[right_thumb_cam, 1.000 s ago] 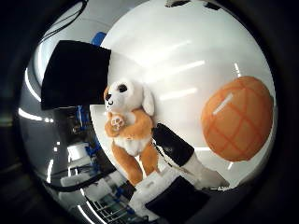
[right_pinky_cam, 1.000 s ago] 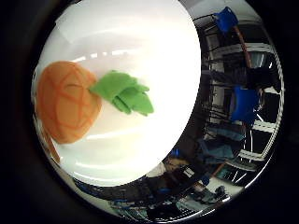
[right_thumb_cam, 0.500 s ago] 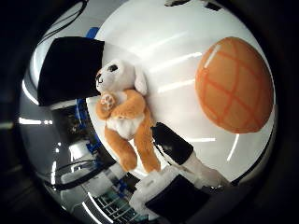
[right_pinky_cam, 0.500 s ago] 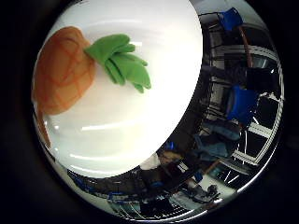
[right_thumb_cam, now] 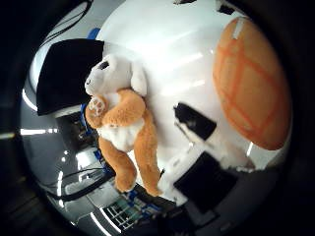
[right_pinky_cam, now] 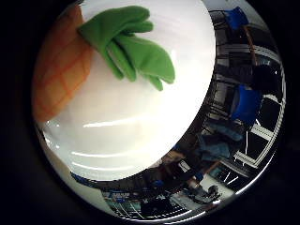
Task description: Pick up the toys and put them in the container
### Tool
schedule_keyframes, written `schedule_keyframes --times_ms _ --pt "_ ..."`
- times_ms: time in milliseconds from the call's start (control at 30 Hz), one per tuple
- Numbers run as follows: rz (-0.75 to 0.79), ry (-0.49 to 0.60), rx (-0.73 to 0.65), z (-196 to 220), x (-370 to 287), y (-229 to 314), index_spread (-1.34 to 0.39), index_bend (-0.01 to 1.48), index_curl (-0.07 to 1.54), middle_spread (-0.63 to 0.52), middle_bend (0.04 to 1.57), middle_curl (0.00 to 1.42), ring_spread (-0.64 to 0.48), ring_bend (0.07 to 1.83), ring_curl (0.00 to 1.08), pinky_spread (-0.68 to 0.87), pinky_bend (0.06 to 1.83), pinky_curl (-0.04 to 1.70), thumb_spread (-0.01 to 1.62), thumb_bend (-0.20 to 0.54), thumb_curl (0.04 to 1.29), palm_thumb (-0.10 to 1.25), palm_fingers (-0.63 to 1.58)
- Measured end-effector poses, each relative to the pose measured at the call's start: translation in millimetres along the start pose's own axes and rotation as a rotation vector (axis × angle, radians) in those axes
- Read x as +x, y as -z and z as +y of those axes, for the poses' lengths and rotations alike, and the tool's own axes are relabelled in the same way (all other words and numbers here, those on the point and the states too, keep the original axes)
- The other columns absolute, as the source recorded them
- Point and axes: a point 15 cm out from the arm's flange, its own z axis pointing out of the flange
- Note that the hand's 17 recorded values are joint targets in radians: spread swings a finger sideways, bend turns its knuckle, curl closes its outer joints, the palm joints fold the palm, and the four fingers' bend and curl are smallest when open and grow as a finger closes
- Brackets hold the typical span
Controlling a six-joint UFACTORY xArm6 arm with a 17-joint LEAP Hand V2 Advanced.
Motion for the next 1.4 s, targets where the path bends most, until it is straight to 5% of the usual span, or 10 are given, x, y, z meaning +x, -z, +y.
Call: schedule_keyframes --times_ms 100,233,500,667,1167,1400 --pt "0.007 -0.005 -0.006 6 3 5 -0.32 0.14 0.17 -0.26 0.55 0.49 -0.27 0.96 0.46 -0.31 0.86 0.38 1.1 -0.01 0.38 0.79 0.85" --pt "0.003 -0.004 -0.041 17 4 5 -0.4 0.26 0.24 -0.33 0.69 0.63 -0.32 1.06 0.54 -0.49 1.03 0.48 1.06 -0.013 0.42 0.87 1.03" --pt "-0.057 -0.032 -0.085 41 0 4 -0.47 0.76 0.59 -0.37 0.95 0.92 -0.32 1.22 0.7 -0.32 1.32 0.69 1.11 -0.006 0.46 1.0 1.06" --pt "-0.08 -0.044 -0.096 53 -6 16 -0.42 0.95 0.81 -0.36 1.08 1.05 -0.3 1.31 0.81 -0.24 1.41 0.82 1.18 -0.001 0.49 1.07 0.95" --pt "-0.229 -0.06 -0.092 102 -77 123 -0.35 1.0 1.01 -0.28 1.23 1.08 -0.28 1.4 0.9 -0.16 1.39 1.04 1.1 -0.012 0.6 1.09 0.9" --pt "-0.263 -0.003 0.026 98 -133 189 -0.35 0.98 1.04 -0.27 1.24 1.07 -0.27 1.39 0.9 -0.16 1.35 1.1 1.08 -0.012 0.62 1.08 0.92"
